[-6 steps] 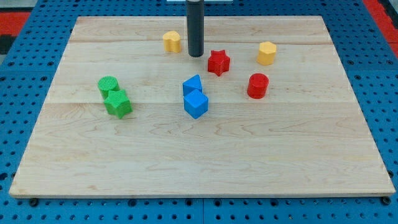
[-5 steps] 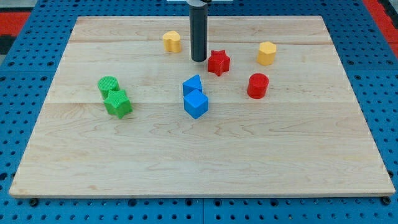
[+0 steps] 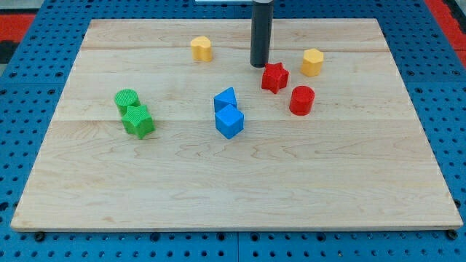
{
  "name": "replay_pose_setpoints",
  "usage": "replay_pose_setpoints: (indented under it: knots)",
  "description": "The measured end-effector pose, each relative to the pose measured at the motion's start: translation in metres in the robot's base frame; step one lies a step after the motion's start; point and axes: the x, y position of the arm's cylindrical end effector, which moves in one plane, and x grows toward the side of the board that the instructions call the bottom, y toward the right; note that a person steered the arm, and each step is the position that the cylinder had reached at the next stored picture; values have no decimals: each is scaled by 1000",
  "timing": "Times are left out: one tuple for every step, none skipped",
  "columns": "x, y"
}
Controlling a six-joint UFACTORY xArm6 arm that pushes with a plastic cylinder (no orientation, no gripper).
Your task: Push red star to the red circle
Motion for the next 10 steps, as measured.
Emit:
replay_pose_setpoints:
  knots:
    - [12, 1]
    - [21, 2]
    - [25, 8]
    - [28, 17]
    - [28, 26]
    - [28, 34]
    - [29, 43]
    - [29, 43]
    - [28, 43]
    - [23, 46]
